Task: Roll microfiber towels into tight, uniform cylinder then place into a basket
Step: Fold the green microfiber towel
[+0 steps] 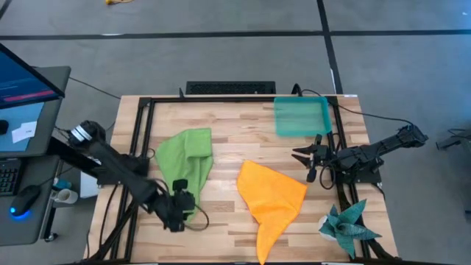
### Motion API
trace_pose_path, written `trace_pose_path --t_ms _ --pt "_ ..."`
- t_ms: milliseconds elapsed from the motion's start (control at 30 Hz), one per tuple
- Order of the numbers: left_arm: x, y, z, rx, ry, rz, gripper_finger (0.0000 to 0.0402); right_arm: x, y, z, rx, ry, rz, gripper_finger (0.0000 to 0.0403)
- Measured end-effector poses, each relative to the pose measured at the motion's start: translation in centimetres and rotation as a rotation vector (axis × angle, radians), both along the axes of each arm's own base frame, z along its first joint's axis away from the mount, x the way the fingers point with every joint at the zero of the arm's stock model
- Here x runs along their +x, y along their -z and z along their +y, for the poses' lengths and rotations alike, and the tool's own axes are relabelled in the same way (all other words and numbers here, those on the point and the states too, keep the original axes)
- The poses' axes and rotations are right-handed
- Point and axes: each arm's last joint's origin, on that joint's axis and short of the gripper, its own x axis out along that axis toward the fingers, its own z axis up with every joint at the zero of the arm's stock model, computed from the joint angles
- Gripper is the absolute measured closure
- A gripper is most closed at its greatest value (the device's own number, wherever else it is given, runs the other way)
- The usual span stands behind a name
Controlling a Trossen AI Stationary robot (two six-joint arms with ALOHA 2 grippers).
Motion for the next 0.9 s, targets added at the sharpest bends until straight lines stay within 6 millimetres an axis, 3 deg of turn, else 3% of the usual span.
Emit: trace_pose_path --t_ms 267,533,900 --pt "0.1 3.9 -2.1 -0.021 -0.059 0.112 0.0233 0.0 0.0 0.0 0.000 0.000 0.000 0.0283" --pt "-0.2 4.3 -2.3 -0.044 -0.120 0.112 0.0233 0.0 0.0 0.0 0.000 -0.001 0.000 0.0283" --pt "0.1 7.1 -2.4 0.018 -0.184 0.137 0.0233 0.0 0.0 0.0 0.000 -0.004 0.000 0.0283"
